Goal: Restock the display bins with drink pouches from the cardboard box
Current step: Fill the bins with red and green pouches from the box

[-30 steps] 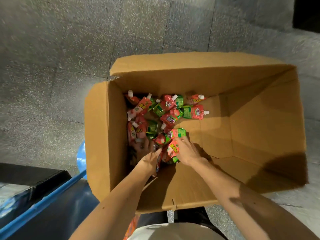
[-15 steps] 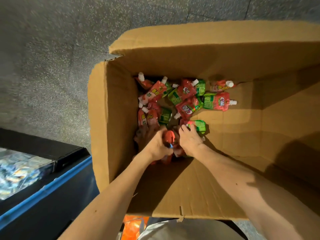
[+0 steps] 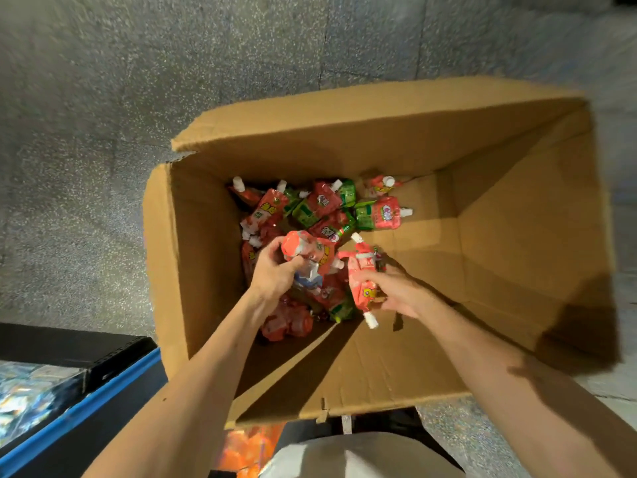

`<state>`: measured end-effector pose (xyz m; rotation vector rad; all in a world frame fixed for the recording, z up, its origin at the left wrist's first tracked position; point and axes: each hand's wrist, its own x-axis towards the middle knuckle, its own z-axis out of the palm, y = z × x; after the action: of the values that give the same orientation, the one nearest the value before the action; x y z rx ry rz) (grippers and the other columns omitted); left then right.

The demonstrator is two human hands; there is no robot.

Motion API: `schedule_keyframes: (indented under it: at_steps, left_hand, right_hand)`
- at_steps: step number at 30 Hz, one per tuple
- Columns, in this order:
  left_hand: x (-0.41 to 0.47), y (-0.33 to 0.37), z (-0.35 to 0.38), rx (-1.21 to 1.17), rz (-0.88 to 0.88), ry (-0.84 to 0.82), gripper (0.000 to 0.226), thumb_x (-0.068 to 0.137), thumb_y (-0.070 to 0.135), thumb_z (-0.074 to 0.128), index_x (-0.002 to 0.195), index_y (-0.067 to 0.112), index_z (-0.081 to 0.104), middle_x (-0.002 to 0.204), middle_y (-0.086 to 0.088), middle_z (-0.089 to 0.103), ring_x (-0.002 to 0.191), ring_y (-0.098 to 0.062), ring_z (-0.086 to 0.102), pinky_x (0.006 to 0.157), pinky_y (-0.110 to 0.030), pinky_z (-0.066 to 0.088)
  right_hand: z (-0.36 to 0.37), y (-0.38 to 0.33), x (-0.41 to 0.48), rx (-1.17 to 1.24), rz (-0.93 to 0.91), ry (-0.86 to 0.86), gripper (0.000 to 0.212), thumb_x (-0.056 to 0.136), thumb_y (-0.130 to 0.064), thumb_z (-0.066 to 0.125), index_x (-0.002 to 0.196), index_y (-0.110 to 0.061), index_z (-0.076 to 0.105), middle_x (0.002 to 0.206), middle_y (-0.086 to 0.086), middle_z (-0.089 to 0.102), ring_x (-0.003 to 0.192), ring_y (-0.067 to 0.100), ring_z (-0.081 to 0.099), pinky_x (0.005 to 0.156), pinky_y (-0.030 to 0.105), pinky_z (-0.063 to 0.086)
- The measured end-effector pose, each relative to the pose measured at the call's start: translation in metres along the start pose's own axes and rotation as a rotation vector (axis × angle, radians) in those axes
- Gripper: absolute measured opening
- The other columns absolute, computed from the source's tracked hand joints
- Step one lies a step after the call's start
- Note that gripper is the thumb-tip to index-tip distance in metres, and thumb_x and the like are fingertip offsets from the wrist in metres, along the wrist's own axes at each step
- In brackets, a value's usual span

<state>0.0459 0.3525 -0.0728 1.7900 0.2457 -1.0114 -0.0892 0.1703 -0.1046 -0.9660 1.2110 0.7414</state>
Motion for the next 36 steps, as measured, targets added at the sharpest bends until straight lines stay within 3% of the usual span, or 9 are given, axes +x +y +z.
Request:
schedule_keyframes:
  at_steps: [4,9,11,14,17,22,28,33,36]
  left_hand:
    - [-0.017,0.008,0.0,-0.101,-0.093,-0.022,0.031,0.079,-0.015,0.069,0.097,0.01,0.064,0.094,-0.012,0.071,0.084,-0.026,0.07,0.063,-0.031,0.059]
    - [-0.044,0.041,-0.009,-0.278,-0.117,-0.03,0.037,0.08,-0.006,0.075,0.114,-0.002,0.063,0.107,-0.02,0.072,0.097,-0.035,0.072,0.076,-0.045,0.062]
    - [-0.057,0.06,-0.012,-0.306,-0.08,-0.054,0.039,0.081,-0.004,0.075,0.117,-0.003,0.061,0.109,-0.02,0.072,0.098,-0.033,0.072,0.081,-0.047,0.061]
    - [-0.078,0.088,-0.018,-0.346,-0.003,-0.088,0.032,0.082,-0.004,0.074,0.112,0.002,0.064,0.107,-0.018,0.073,0.098,-0.032,0.072,0.079,-0.045,0.061]
    - [-0.104,0.115,-0.025,-0.388,0.082,-0.114,0.025,0.083,-0.004,0.073,0.103,0.007,0.064,0.103,-0.016,0.074,0.098,-0.032,0.072,0.082,-0.047,0.059]
    - [-0.155,0.15,-0.039,-0.432,0.218,-0.104,0.026,0.085,-0.002,0.071,0.107,0.007,0.062,0.108,-0.016,0.073,0.099,-0.03,0.072,0.076,-0.039,0.06]
    - [-0.221,0.171,-0.045,-0.427,0.347,-0.018,0.026,0.087,-0.006,0.067,0.109,0.008,0.065,0.107,-0.012,0.074,0.099,-0.029,0.072,0.077,-0.04,0.06]
    - [-0.286,0.156,-0.038,-0.48,0.4,0.125,0.028,0.087,-0.007,0.065,0.107,0.013,0.064,0.102,-0.013,0.074,0.088,-0.03,0.074,0.072,-0.048,0.062]
    - [-0.329,0.13,-0.032,-0.551,0.395,0.183,0.03,0.089,-0.01,0.061,0.107,0.014,0.062,0.098,-0.009,0.074,0.083,-0.025,0.074,0.064,-0.042,0.061]
  right_hand:
    - [0.012,-0.02,-0.041,0.26,-0.034,-0.112,0.041,0.081,-0.024,0.079,0.118,-0.014,0.065,0.112,0.015,0.073,0.114,0.033,0.065,0.099,0.055,0.051]
    - [0.029,-0.037,-0.095,0.423,-0.118,-0.123,0.026,0.083,-0.026,0.075,0.104,-0.014,0.065,0.103,0.018,0.068,0.111,0.04,0.062,0.096,0.067,0.046]
    - [0.036,-0.044,-0.116,0.51,-0.171,-0.151,0.041,0.075,-0.024,0.081,0.11,-0.014,0.063,0.11,0.018,0.069,0.112,0.046,0.063,0.095,0.069,0.046]
    - [0.039,-0.056,-0.145,0.607,-0.244,-0.213,0.088,0.045,-0.025,0.097,0.123,-0.014,0.058,0.13,0.026,0.06,0.123,0.057,0.05,0.092,0.07,0.047]
    - [0.041,-0.072,-0.176,0.522,-0.368,-0.236,0.063,0.054,-0.029,0.093,0.109,-0.01,0.069,0.138,0.028,0.054,0.128,0.058,0.043,0.105,0.073,0.032]
    - [0.04,-0.091,-0.234,0.479,-0.482,-0.341,0.048,0.077,-0.025,0.073,0.118,-0.005,0.058,0.114,0.025,0.069,0.105,0.044,0.067,0.09,0.066,0.05]
    - [0.046,-0.105,-0.285,0.308,-0.558,-0.561,0.101,0.05,-0.034,0.094,0.135,-0.007,0.048,0.127,0.028,0.062,0.115,0.049,0.061,0.089,0.069,0.049]
    - [0.05,-0.094,-0.321,0.055,-0.575,-0.686,0.104,0.049,-0.034,0.095,0.138,-0.008,0.049,0.132,0.026,0.06,0.118,0.047,0.059,0.09,0.065,0.051]
    - [0.055,-0.076,-0.336,-0.103,-0.581,-0.761,0.088,0.051,-0.036,0.093,0.129,-0.01,0.06,0.13,0.023,0.062,0.12,0.046,0.058,0.1,0.068,0.042]
